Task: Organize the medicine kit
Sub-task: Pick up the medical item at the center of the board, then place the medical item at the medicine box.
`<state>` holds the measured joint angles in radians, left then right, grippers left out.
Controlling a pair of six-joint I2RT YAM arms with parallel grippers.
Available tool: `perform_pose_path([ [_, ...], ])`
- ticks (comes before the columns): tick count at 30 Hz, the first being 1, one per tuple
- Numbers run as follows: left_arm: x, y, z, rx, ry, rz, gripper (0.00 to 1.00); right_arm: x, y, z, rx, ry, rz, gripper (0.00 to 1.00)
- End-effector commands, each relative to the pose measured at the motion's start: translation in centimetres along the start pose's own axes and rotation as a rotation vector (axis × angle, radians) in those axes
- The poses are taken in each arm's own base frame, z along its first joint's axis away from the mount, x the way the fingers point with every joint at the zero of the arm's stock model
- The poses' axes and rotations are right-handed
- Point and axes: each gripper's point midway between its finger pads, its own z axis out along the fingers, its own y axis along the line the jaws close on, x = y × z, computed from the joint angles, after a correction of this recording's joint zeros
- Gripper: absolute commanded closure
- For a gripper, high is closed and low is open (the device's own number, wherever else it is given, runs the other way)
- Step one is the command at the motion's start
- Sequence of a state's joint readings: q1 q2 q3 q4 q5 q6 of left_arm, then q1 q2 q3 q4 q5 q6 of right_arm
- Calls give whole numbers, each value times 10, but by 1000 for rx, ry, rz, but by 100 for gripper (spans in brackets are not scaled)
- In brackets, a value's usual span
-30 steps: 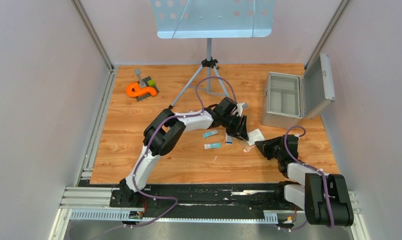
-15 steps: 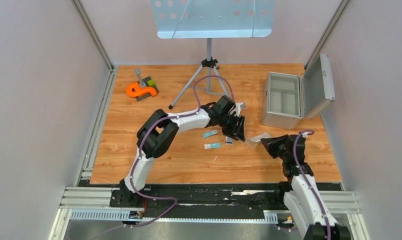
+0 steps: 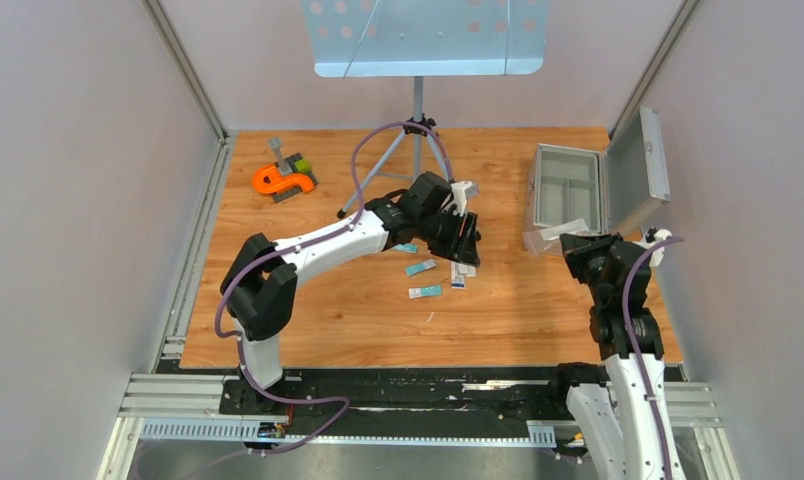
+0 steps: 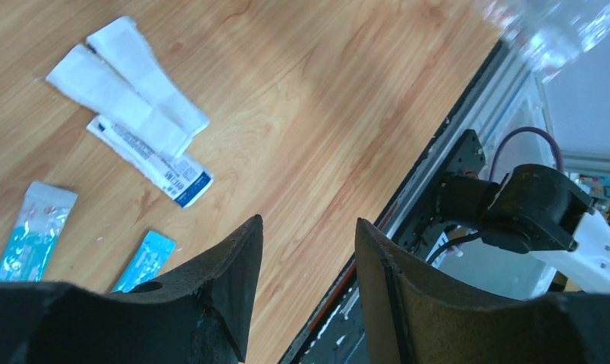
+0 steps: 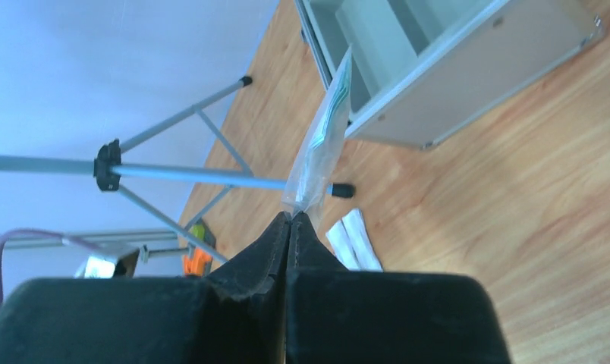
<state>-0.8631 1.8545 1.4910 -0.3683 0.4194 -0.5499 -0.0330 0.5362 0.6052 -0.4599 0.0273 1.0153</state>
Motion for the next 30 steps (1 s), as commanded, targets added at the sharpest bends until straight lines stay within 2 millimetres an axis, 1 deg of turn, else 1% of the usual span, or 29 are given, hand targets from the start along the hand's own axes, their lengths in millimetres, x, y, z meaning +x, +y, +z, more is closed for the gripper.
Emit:
perform_pose_path([
  [1, -2, 7, -22, -66, -26, 26, 44, -40, 23, 11, 13, -137, -66, 100],
  [4, -2, 13, -31, -104, -39, 35, 43, -52, 35, 21, -4, -175, -80, 100],
  [7, -3, 13, -40, -113, -54, 35, 43, -66, 43, 31, -16, -219, -89, 100],
  [11, -3, 17, -46, -126, -63, 30, 43, -87, 54, 51, -29, -275, -89, 100],
  [15, -1, 19, -50, -136, -68, 25, 43, -105, 63, 84, -32, -310, -84, 100],
  [20, 1, 23, -57, -158, -77, 23, 43, -130, 90, 124, -70, -357, -50, 100],
  [22, 1, 25, -59, -168, -79, 22, 42, -136, 94, 142, -71, -368, -26, 100],
  [26, 1, 28, -61, -188, -79, 22, 42, -142, 93, 175, -52, -387, 36, 100],
  [30, -1, 31, -65, -211, -84, 31, 42, -141, 89, 202, -36, -378, 86, 100],
])
